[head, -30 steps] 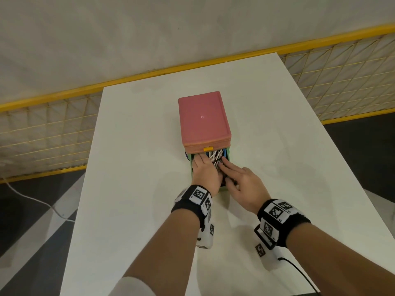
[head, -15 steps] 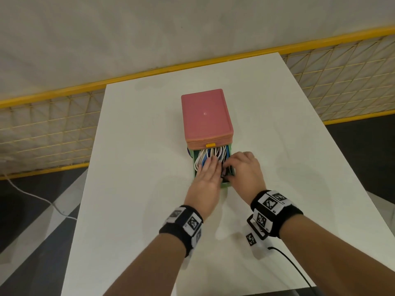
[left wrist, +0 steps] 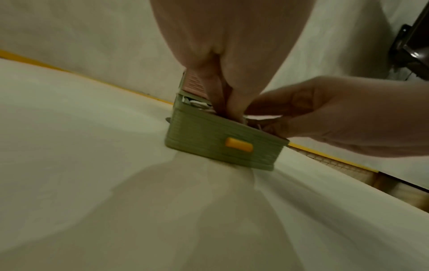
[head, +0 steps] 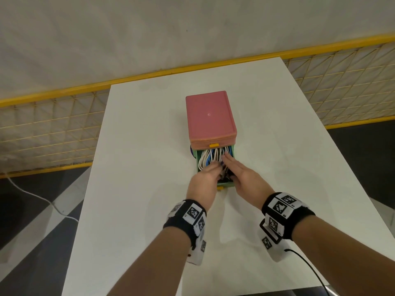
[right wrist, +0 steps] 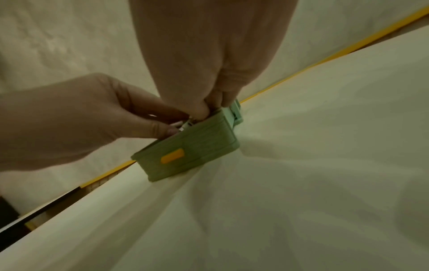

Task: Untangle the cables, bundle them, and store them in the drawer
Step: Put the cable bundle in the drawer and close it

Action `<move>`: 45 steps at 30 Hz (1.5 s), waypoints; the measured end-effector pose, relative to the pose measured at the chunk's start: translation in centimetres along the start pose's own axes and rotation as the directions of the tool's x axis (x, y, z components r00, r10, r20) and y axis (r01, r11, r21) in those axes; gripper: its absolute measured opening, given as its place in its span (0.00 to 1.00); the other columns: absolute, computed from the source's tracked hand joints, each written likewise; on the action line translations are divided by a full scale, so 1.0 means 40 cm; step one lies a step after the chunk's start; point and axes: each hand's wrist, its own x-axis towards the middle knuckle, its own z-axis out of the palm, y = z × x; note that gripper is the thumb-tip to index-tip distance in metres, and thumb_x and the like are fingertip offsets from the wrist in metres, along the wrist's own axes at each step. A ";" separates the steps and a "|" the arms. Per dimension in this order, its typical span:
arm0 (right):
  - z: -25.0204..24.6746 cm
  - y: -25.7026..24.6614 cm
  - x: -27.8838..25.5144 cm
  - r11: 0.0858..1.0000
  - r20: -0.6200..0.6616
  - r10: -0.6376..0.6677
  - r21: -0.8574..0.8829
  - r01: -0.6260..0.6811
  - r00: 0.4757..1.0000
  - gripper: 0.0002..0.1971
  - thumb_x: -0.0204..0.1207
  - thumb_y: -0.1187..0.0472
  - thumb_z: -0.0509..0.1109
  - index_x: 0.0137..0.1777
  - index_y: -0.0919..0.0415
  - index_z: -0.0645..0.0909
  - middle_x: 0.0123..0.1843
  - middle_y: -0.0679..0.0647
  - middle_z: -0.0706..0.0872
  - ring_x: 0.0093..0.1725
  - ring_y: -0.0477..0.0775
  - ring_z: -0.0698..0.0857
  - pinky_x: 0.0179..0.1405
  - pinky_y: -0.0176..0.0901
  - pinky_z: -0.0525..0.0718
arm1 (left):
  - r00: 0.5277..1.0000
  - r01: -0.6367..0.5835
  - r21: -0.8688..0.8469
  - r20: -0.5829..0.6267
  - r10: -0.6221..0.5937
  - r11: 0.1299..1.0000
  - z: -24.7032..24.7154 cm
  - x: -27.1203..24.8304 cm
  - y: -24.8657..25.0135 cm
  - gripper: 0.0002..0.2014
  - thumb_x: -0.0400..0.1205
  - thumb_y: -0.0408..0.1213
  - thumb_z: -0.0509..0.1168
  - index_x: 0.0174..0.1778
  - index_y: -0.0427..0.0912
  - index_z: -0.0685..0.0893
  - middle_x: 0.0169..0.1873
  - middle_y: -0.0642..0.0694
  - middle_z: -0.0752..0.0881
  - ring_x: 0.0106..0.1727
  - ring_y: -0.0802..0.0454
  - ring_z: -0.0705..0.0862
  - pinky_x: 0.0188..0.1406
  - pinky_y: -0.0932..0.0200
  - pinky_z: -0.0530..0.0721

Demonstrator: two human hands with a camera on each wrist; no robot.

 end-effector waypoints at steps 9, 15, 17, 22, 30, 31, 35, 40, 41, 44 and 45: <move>-0.006 -0.004 0.012 0.991 0.042 -0.060 -0.115 0.065 0.997 0.29 0.78 0.79 0.57 0.78 0.61 0.66 0.82 0.55 0.65 0.81 0.51 0.66 0.80 0.36 0.51 | 0.997 -0.024 -0.132 -0.071 0.014 0.991 0.000 -0.010 -0.048 0.14 0.79 0.21 0.66 0.60 0.32 0.88 0.62 0.39 0.87 0.63 0.47 0.85 0.69 0.71 0.72; 0.004 -0.015 -0.003 0.939 0.165 -0.133 -0.294 0.178 0.977 0.31 0.77 0.75 0.60 0.80 0.71 0.59 0.84 0.65 0.55 0.84 0.61 0.57 0.83 0.52 0.50 | 0.991 -0.126 0.257 -0.015 0.134 0.958 0.037 -0.027 -0.057 0.20 0.71 0.24 0.68 0.59 0.36 0.89 0.61 0.43 0.88 0.61 0.47 0.88 0.64 0.46 0.83; 0.008 -0.015 -0.014 0.917 0.168 -0.163 -0.339 0.212 0.972 0.29 0.80 0.67 0.61 0.80 0.72 0.59 0.83 0.68 0.57 0.83 0.62 0.58 0.82 0.53 0.50 | 0.988 -0.153 0.363 0.030 0.153 0.919 0.028 -0.045 -0.065 0.22 0.77 0.33 0.57 0.66 0.42 0.85 0.69 0.49 0.84 0.69 0.53 0.82 0.77 0.35 0.65; 0.018 -0.022 -0.022 0.746 0.188 -0.127 -0.629 0.219 0.974 0.29 0.82 0.52 0.50 0.76 0.74 0.66 0.77 0.71 0.70 0.77 0.64 0.72 0.78 0.61 0.63 | 0.968 -0.235 0.263 0.150 0.201 0.936 -0.001 -0.052 -0.093 0.28 0.80 0.36 0.47 0.77 0.39 0.74 0.77 0.45 0.74 0.78 0.49 0.73 0.82 0.36 0.50; 0.019 -0.027 -0.004 0.687 0.260 -0.030 -0.696 0.209 0.965 0.28 0.79 0.57 0.50 0.75 0.70 0.70 0.74 0.66 0.76 0.72 0.60 0.79 0.74 0.60 0.71 | 0.944 -0.282 0.089 -0.154 0.293 0.955 -0.064 -0.006 -0.122 0.16 0.77 0.31 0.58 0.49 0.35 0.91 0.57 0.37 0.87 0.59 0.41 0.85 0.63 0.38 0.82; 0.015 -0.026 -0.001 0.686 0.257 -0.028 -0.698 0.206 0.966 0.28 0.78 0.57 0.49 0.75 0.69 0.70 0.74 0.66 0.77 0.71 0.60 0.80 0.74 0.60 0.71 | 0.941 -0.240 0.096 -0.220 0.256 0.966 -0.084 0.008 -0.114 0.15 0.77 0.30 0.59 0.51 0.36 0.90 0.57 0.36 0.85 0.58 0.41 0.84 0.61 0.42 0.82; -0.002 -0.043 0.017 0.684 0.291 -0.013 -0.695 0.221 0.957 0.30 0.80 0.62 0.42 0.83 0.69 0.48 0.84 0.66 0.54 0.83 0.61 0.60 0.83 0.57 0.50 | 0.980 -0.068 0.211 -0.169 0.105 0.975 -0.143 0.107 -0.088 0.27 0.83 0.40 0.62 0.80 0.41 0.70 0.76 0.38 0.71 0.78 0.41 0.68 0.79 0.41 0.65; -0.028 -0.068 0.091 0.722 0.278 0.047 -0.673 0.159 0.960 0.29 0.86 0.63 0.46 0.83 0.66 0.39 0.86 0.63 0.45 0.85 0.58 0.52 0.83 0.53 0.44 | 0.999 -0.024 0.301 0.044 0.011 0.953 -0.114 0.134 -0.123 0.39 0.80 0.52 0.69 0.84 0.49 0.58 0.84 0.47 0.61 0.85 0.44 0.51 0.83 0.36 0.55; -0.026 -0.065 0.094 0.740 0.274 0.050 -0.656 0.148 0.961 0.29 0.86 0.64 0.47 0.83 0.66 0.41 0.86 0.63 0.46 0.85 0.57 0.53 0.83 0.52 0.45 | 1.000 -0.029 0.297 0.011 0.027 0.955 -0.108 0.134 -0.128 0.40 0.78 0.49 0.72 0.84 0.48 0.61 0.82 0.46 0.64 0.85 0.43 0.55 0.81 0.36 0.60; -0.013 -0.038 0.088 0.805 0.134 -0.047 -0.582 0.117 0.990 0.27 0.79 0.64 0.66 0.78 0.64 0.67 0.80 0.64 0.69 0.77 0.58 0.73 0.78 0.49 0.66 | 0.998 -0.009 0.283 -0.053 0.025 0.959 -0.099 0.145 -0.131 0.43 0.72 0.48 0.77 0.82 0.48 0.65 0.78 0.43 0.69 0.82 0.39 0.60 0.79 0.40 0.65; -0.011 -0.031 0.086 0.820 0.065 -0.091 -0.562 0.111 0.994 0.24 0.72 0.64 0.75 0.69 0.62 0.79 0.71 0.63 0.80 0.66 0.61 0.83 0.68 0.50 0.79 | 0.998 0.007 0.284 -0.060 0.011 0.959 -0.097 0.150 -0.129 0.44 0.71 0.48 0.78 0.82 0.48 0.65 0.78 0.43 0.69 0.81 0.39 0.61 0.79 0.40 0.65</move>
